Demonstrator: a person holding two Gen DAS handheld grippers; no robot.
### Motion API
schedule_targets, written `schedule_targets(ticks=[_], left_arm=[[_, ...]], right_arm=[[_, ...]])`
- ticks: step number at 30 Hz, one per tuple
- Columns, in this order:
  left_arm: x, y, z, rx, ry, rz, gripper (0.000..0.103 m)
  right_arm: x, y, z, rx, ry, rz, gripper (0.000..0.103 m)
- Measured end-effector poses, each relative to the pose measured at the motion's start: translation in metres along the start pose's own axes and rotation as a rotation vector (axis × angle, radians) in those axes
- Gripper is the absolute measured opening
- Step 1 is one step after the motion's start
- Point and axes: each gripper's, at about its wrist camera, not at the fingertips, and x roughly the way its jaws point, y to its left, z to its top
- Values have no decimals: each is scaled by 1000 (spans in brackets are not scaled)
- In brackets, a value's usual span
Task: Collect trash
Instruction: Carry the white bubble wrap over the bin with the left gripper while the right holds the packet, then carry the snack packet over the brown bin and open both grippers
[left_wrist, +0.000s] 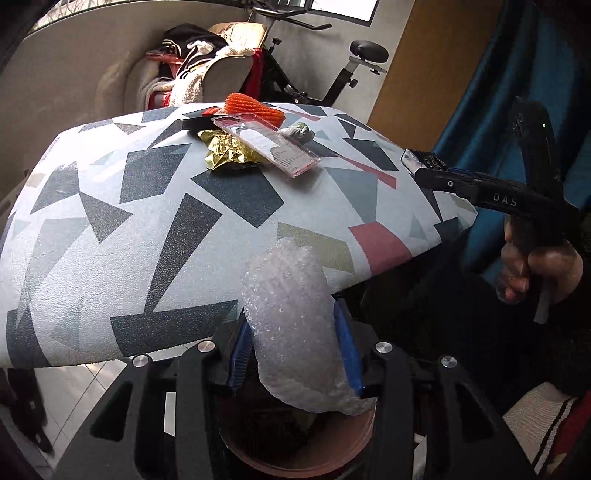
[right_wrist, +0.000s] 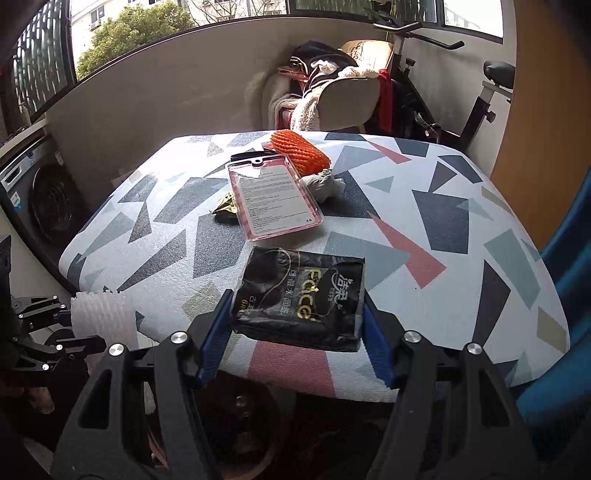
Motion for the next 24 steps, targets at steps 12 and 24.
schedule_targets(ticks=[12,24], left_arm=[[-7,-11,-9,3,-18,-24,69],[-39,13,-13,-71,-121,84,82]], right_arm=[[1,4,-10,2,14,6,65],[12,34,-37,-48,45,71,65]])
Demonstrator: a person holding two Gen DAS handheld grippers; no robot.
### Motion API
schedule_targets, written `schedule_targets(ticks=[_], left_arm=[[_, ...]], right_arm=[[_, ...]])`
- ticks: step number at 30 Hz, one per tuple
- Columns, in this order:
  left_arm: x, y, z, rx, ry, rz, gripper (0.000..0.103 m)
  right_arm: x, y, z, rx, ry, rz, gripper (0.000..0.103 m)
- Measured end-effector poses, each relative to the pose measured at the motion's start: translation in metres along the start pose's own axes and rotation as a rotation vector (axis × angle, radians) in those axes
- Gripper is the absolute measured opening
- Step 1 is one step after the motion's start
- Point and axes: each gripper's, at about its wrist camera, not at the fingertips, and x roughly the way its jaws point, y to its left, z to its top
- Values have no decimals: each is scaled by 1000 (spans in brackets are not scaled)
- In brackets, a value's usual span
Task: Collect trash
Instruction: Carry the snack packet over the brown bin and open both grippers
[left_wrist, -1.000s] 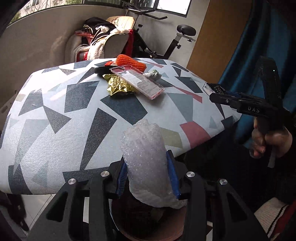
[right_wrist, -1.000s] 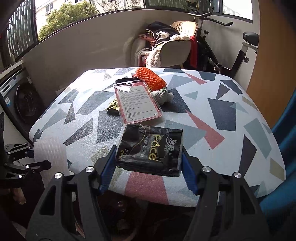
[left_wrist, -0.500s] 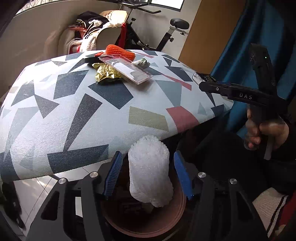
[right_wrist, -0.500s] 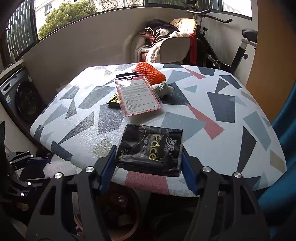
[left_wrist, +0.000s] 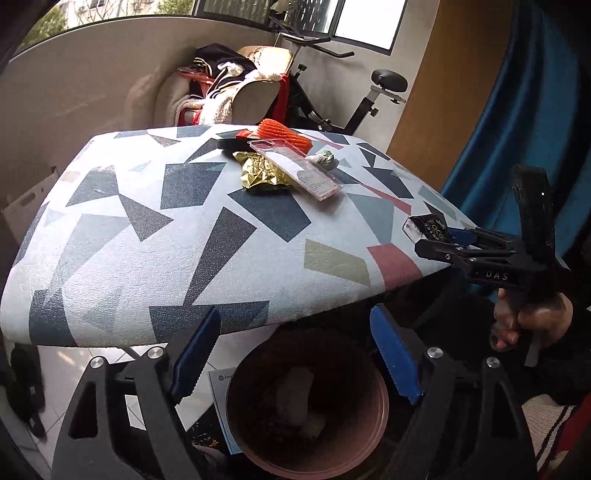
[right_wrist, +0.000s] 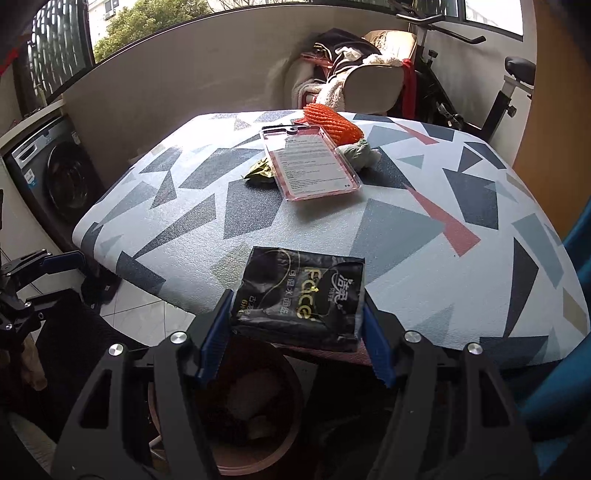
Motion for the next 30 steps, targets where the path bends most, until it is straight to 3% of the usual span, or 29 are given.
schedule_targets(ticks=[5,14,20,30], left_arm=[[-11,14,-6,-11,-44,80,86],[-19,35,-21,-91,-98,141,90],[-9,46,-22,-142,-62,134,90],[-4,52,-24,-179,-43,132,90]], right_arm=[[6,24,-11,-47,20,54,65],[26,73,-41,-177,122,126,65],[36,94,-55,-271,177,129,66],[41,91,-57,-260,201,133,67]])
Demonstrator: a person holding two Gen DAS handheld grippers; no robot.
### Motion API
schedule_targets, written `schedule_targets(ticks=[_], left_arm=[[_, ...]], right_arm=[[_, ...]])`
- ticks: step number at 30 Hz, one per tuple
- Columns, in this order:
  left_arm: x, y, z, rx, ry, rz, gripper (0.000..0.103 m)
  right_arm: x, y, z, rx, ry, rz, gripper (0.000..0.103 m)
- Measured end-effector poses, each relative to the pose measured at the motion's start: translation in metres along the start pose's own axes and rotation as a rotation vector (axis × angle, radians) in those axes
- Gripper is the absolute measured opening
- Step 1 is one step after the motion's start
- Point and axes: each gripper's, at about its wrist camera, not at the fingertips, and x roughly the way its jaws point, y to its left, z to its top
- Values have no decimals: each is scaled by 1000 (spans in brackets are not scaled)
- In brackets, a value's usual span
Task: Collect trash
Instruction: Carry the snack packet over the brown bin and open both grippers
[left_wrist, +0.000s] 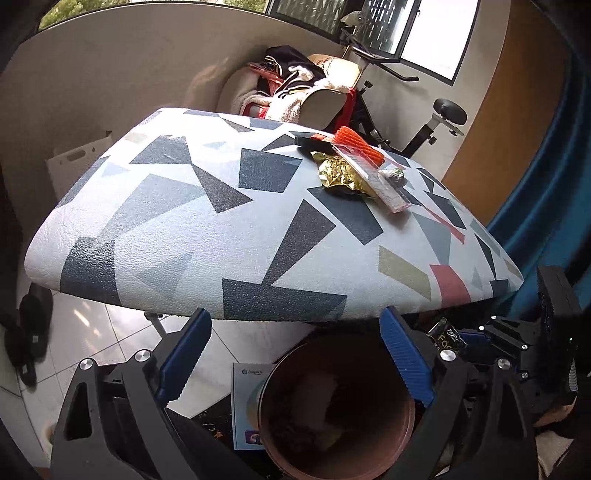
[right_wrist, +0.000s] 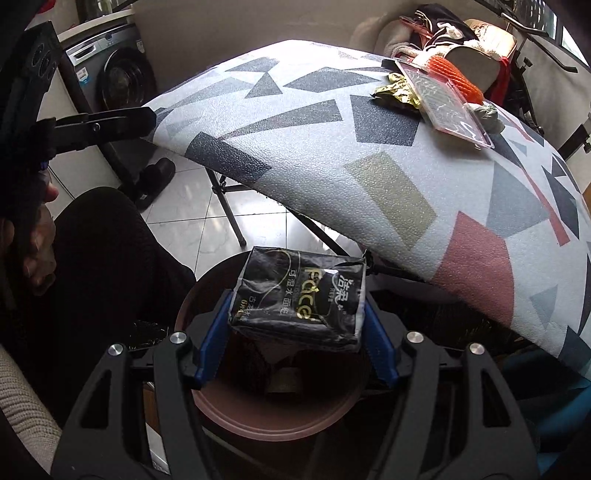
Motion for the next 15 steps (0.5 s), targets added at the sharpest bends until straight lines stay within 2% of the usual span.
schedule_targets(ticks=[2,4,6,8,15], left_arm=[[0,-1,0,7,3,1,90],[1,-2,0,11,7,2,90],[2,-2,0,10,9,3,90],[2,-1,0,5,10,3,91],[2,1,0,-2,10,4,92]], right_arm=[[0,0,0,0,2,-2,68],[1,0,0,3,4,-11,75],[1,-1,0,10,1,-19,90],[1,-3,0,18,-1,-15,96],[10,-10,0,55,47,5,97]])
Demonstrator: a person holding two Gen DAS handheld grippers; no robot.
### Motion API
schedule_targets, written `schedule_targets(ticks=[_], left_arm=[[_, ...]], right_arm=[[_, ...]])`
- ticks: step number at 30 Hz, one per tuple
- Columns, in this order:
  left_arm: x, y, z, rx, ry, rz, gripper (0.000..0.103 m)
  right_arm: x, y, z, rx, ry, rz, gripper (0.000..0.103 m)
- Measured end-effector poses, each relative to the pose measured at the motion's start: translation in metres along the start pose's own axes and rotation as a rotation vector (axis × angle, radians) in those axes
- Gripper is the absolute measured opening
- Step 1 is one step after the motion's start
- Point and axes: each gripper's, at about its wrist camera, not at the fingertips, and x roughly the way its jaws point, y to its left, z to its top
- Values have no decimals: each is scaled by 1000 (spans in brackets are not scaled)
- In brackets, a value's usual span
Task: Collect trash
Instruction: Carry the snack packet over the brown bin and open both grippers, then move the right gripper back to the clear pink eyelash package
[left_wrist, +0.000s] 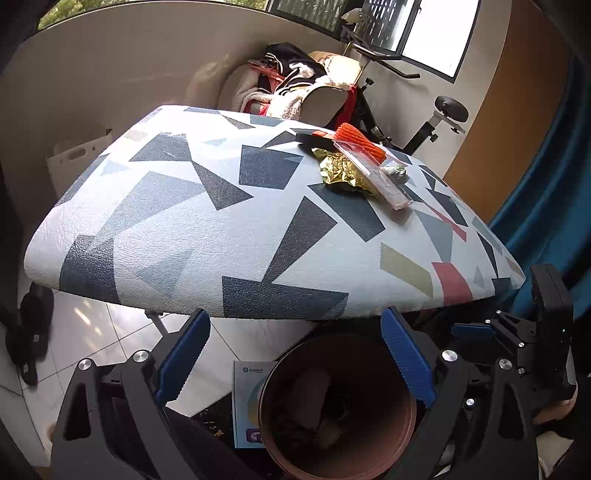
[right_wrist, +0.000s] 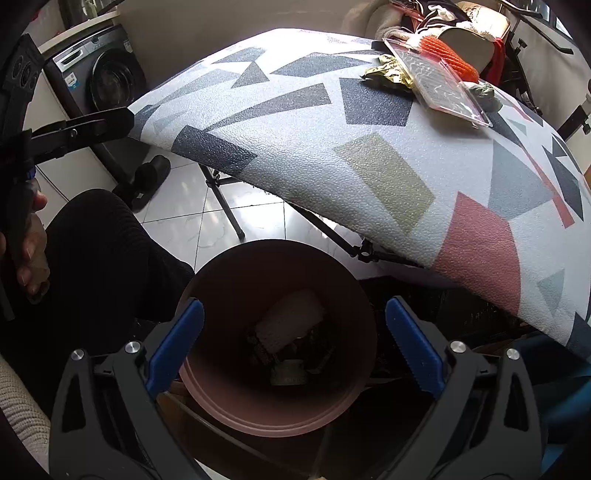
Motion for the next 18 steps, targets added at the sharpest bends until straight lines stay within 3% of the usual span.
schedule_targets(ticks=[18], left_arm=[[1,0,0,1,3,1,92]], right_arm=[[-3,-4,0,23,-18,-35,97]])
